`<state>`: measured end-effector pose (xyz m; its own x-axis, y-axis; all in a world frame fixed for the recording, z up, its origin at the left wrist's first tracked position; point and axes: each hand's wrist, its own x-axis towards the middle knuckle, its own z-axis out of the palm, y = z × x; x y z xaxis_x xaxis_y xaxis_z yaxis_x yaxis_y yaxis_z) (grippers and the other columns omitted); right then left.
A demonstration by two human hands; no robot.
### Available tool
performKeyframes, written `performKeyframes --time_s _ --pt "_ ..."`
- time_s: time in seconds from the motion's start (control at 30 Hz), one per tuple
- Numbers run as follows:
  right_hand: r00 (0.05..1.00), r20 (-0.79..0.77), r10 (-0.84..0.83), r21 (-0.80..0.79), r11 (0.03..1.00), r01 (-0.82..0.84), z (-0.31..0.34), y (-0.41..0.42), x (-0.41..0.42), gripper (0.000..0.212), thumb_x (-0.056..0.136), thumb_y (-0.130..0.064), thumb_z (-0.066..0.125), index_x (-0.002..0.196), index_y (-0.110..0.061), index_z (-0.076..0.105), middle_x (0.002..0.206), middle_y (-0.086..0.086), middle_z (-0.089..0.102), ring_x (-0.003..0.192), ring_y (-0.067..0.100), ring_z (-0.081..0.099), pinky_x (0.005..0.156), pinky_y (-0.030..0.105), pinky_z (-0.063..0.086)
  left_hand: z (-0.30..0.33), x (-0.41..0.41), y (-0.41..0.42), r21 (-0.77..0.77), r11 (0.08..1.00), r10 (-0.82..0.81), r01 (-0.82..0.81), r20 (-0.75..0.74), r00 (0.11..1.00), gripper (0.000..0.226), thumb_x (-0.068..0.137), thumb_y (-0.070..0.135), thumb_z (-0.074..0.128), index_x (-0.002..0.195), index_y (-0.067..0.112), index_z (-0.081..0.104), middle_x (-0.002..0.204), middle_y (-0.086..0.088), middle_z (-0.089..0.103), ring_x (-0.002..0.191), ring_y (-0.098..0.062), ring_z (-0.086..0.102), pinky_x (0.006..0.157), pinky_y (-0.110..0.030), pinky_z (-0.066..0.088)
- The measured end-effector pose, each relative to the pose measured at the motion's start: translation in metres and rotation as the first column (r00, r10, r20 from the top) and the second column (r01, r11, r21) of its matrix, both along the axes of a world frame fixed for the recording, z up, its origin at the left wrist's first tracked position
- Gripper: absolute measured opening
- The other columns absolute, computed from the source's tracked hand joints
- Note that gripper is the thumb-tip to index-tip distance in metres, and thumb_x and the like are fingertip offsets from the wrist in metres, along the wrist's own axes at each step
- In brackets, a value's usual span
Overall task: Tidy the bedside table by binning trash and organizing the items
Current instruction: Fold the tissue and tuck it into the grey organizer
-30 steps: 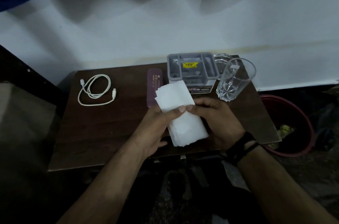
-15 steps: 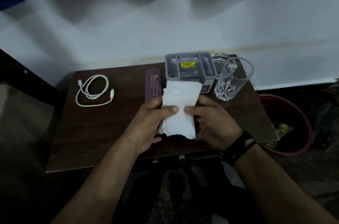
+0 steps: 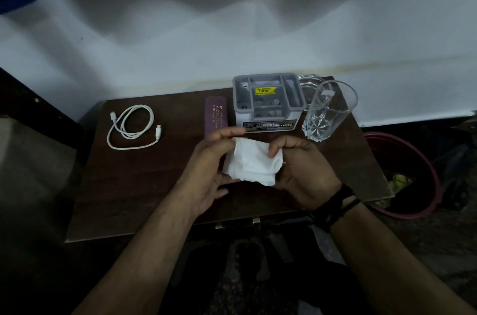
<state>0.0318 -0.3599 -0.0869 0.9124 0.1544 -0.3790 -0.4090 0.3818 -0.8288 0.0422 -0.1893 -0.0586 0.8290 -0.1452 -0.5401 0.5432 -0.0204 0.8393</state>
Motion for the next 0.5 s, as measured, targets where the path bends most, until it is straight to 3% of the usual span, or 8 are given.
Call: performKeyframes --time_s 0.07,0.13,0.2,0.27,0.37,0.43,0.5 --pt "0.997 0.054 -0.062 -0.089 0.994 0.066 -0.005 0.002 0.002 0.040 0.092 0.015 0.043 0.066 -0.008 0.063 0.084 0.015 0.074 0.085 0.034 0.074 0.061 0.037 0.058 0.002 0.000 0.001 -0.055 0.998 -0.033 0.030 -0.066 0.997 0.028 0.088 0.051 0.052 0.112 0.048 0.068 0.112 0.016 0.075 0.087 -0.026 0.076 0.088 -0.048 0.035" --pt "0.990 0.112 -0.091 -0.164 0.981 0.108 -0.007 0.003 0.002 0.045 0.090 0.016 0.042 0.063 -0.011 0.067 0.082 0.013 0.073 0.085 0.032 0.072 0.062 0.034 0.056 -0.001 0.000 0.001 -0.082 0.994 -0.073 0.066 -0.089 0.993 0.040 0.081 0.061 0.058 0.116 0.046 0.066 0.112 0.011 0.076 0.081 -0.023 0.077 0.085 -0.043 0.047" --pt "0.985 0.142 -0.101 -0.203 0.971 0.129 -0.008 0.005 0.002 0.043 0.089 0.017 0.044 0.068 -0.010 0.070 0.084 0.016 0.073 0.084 0.032 0.070 0.063 0.030 0.054 -0.006 0.000 0.001 -0.078 0.995 -0.059 0.056 -0.033 0.998 0.041 0.077 0.046 0.071 0.117 0.038 0.066 0.117 0.001 0.074 0.080 -0.021 0.076 0.064 -0.030 0.057" --pt "0.988 0.113 -0.108 -0.199 0.971 0.129 -0.005 0.007 0.002 0.036 0.090 0.012 0.048 0.078 -0.011 0.073 0.092 0.016 0.073 0.087 0.031 0.068 0.067 0.030 0.053 -0.010 0.002 0.001 -0.059 0.998 -0.022 0.022 0.006 1.000 0.039 0.078 0.026 0.076 0.115 0.035 0.066 0.114 -0.001 0.074 0.079 -0.019 0.074 0.063 -0.030 0.057" --pt "0.996 -0.046 -0.082 -0.115 0.990 0.076 0.003 0.005 0.002 0.024 0.093 -0.014 0.050 0.099 -0.023 0.071 0.107 0.007 0.074 0.093 0.026 0.066 0.078 0.039 0.051 -0.010 0.003 0.002 -0.049 0.999 0.017 -0.017 0.008 1.000 0.029 0.084 0.022 0.072 0.110 0.034 0.069 0.098 0.003 0.077 0.073 -0.017 0.074 0.065 -0.028 0.051" --pt "0.992 -0.126 -0.019 -0.050 0.999 0.013 0.009 0.001 0.002 0.024 0.093 -0.036 0.050 0.097 -0.032 0.074 0.108 0.000 0.076 0.094 0.022 0.067 0.082 0.040 0.046 -0.010 0.003 0.003 -0.053 0.998 0.023 -0.022 0.019 1.000 0.023 0.086 0.024 0.071 0.107 0.032 0.070 0.098 0.005 0.078 0.079 -0.020 0.076 0.073 -0.033 0.046" --pt "0.989 -0.146 0.026 -0.114 0.993 -0.043 0.009 -0.001 0.003 0.023 0.092 -0.049 0.059 0.093 -0.034 0.077 0.102 0.000 0.077 0.092 0.019 0.069 0.082 0.039 0.046 -0.010 0.002 0.003 -0.048 0.999 0.011 -0.009 0.038 0.999 0.022 0.088 0.026 0.070 0.109 0.032 0.070 0.102 0.005 0.079 0.087 -0.023 0.077 0.077 -0.035 0.043"
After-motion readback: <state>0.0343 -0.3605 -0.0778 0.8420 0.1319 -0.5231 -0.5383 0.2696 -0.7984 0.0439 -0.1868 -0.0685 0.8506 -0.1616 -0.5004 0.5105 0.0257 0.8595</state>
